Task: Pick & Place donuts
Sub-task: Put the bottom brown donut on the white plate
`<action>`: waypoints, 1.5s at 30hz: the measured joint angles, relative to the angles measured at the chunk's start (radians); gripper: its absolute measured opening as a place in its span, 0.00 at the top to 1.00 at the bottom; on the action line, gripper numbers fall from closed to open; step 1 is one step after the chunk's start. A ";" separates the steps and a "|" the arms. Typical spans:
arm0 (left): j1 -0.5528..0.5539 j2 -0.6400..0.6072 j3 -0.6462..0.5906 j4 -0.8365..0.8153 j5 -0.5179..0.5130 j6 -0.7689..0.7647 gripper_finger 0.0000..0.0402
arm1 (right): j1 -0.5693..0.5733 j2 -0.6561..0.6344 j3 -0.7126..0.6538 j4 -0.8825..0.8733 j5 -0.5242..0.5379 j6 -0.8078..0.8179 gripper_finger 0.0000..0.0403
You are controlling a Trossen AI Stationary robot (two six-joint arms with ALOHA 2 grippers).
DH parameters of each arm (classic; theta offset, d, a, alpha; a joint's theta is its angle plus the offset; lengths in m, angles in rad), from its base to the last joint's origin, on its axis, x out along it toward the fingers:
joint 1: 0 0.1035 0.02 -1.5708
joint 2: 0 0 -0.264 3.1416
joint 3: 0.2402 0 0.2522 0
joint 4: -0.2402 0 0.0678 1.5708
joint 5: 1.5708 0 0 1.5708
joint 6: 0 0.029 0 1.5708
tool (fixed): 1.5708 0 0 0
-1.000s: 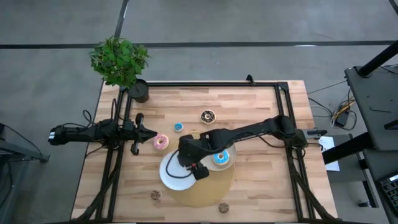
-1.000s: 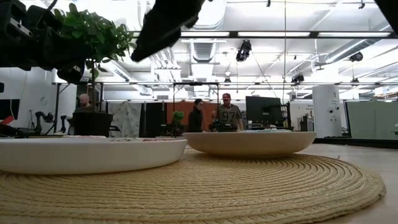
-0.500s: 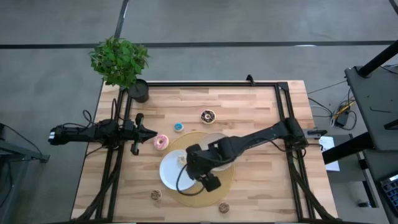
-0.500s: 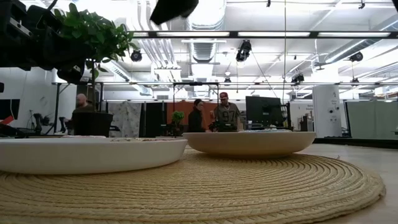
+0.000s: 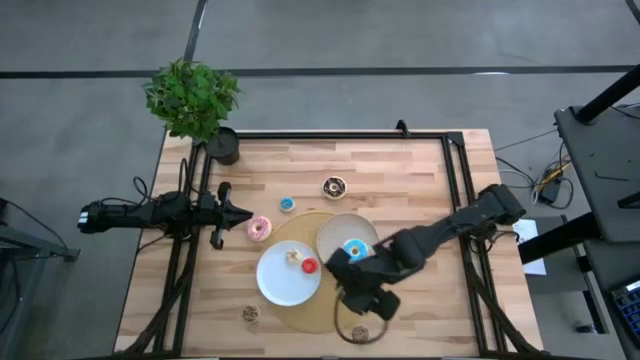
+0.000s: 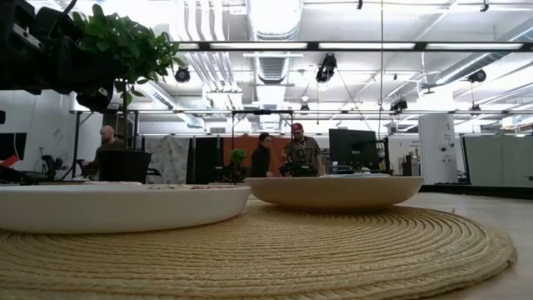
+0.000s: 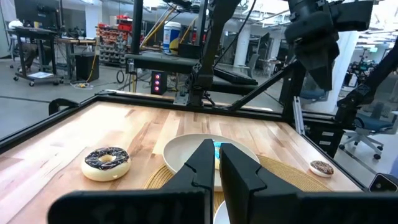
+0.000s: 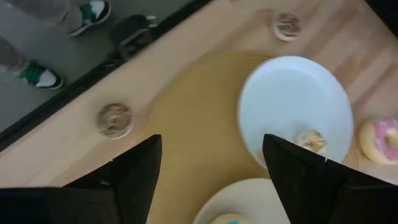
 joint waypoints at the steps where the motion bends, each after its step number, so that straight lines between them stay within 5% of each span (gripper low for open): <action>1: 0.000 0.000 0.000 0.000 0.000 0.000 1.00 | 0.014 -0.016 -0.018 0.000 0.000 0.000 0.32; 17: 0.000 0.000 0.000 0.000 0.000 0.000 1.00 | 0.224 -0.118 -0.115 0.041 0.000 0.069 0.32; 25: 0.000 0.000 0.000 0.000 0.000 0.000 1.00 | 0.246 -0.087 -0.119 0.044 0.002 0.157 0.30; 45: 0.000 0.000 0.000 0.000 0.000 0.000 1.00 | 0.287 0.013 -0.135 0.120 0.003 0.094 0.29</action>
